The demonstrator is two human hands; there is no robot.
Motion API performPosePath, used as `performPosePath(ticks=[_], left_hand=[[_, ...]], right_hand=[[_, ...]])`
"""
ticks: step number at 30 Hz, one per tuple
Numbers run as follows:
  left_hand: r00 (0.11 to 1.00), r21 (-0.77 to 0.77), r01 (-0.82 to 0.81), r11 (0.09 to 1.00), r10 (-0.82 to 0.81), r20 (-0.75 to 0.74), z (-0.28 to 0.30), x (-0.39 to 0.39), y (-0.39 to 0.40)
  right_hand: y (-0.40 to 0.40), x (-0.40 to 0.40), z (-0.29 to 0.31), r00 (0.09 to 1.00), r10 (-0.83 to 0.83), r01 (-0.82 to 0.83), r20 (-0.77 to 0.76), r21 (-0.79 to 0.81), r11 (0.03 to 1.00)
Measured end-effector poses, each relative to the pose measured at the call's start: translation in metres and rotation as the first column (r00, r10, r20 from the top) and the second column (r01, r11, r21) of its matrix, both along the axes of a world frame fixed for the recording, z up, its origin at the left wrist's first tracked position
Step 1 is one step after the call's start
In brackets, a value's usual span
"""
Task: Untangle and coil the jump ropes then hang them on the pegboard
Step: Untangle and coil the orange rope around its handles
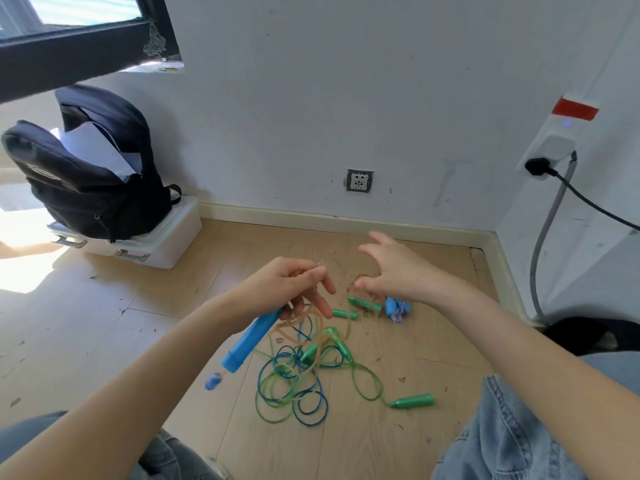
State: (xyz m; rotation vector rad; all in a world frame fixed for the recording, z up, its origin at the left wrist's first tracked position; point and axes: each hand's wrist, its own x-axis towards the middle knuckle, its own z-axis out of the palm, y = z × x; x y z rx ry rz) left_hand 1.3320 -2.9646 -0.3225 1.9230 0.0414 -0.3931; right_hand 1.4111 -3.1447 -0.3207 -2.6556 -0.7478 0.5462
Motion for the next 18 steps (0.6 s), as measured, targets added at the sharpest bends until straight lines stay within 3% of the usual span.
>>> performPosePath(ticks=[1,3,6,10,12,16,18], left_hand=[[1.000,-0.029,0.003,1.000,-0.003,0.006,0.002,-0.001,0.000],[1.000,-0.082,0.015,0.997,-0.014,0.020,0.005,-0.002,0.000],[0.998,-0.140,-0.013,0.990,0.021,0.056,0.006,-0.002,0.000],[0.989,-0.098,-0.128,0.987,0.134,0.060,0.000,0.000,0.003],[0.995,-0.016,-0.099,0.995,0.100,0.025,-0.004,0.000,0.002],[1.000,0.203,0.015,0.979,-0.017,0.008,-0.009,0.000,0.001],[1.000,0.202,0.020,0.979,-0.022,0.008,-0.010,0.001,0.002]], right_hand=[[0.001,-0.002,0.005,0.997,0.069,-0.064,-0.046,0.112,0.992],[0.005,-0.007,0.009,0.929,0.238,-0.146,-0.282,0.309,0.940],[0.008,-0.018,0.007,0.809,0.317,-0.124,-0.496,0.383,0.915],[0.007,-0.013,0.012,0.842,0.184,0.149,-0.508,0.547,0.824],[0.004,-0.007,0.016,0.867,0.116,0.247,-0.485,0.620,0.744],[0.000,0.000,0.021,0.832,0.100,0.391,-0.546,0.704,0.594],[-0.001,0.001,0.024,0.820,0.106,0.419,-0.562,0.717,0.557]])
